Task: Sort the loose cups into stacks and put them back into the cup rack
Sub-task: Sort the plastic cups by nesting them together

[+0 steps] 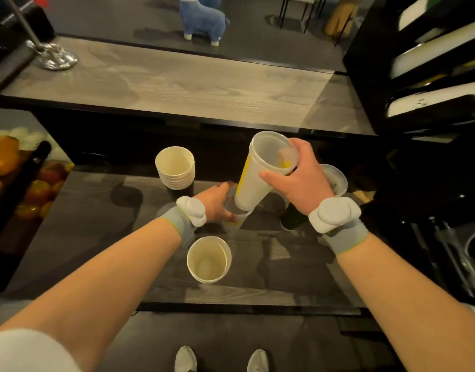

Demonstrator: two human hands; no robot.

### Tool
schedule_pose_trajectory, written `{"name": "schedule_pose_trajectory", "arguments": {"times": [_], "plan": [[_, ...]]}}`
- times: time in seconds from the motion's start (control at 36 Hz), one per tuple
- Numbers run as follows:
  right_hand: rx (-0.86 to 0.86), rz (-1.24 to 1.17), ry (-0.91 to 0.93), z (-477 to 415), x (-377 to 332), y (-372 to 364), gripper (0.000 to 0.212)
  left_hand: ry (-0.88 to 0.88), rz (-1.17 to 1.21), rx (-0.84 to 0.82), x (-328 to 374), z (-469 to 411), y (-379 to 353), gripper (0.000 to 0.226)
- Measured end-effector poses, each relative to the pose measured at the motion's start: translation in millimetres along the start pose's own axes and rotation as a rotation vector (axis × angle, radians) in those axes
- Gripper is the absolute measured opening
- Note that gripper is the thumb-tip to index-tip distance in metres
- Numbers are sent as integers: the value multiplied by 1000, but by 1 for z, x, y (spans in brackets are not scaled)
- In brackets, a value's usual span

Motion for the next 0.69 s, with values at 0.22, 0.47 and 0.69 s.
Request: {"name": "schedule_pose_trajectory", "arguments": {"times": [0.22, 0.47, 0.69], "plan": [[39, -79, -20, -3, 4, 3, 78, 20, 55, 21, -2, -5, -5, 96], [61, -98, -17, -3, 4, 11, 73, 36, 48, 64, -7, -2, -3, 90], [53, -76, -9, -3, 5, 9, 73, 22, -17, 63, -1, -4, -4, 99]]}}
Point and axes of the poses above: each hand's wrist, its own z-axis away from the middle knuckle, its own y-axis out of the back of the hand, x = y × z, the point moved 1 cm from there along -z, towards the middle knuckle, and after that the axes turned 1 degree about -y, right-handed, at the moved point
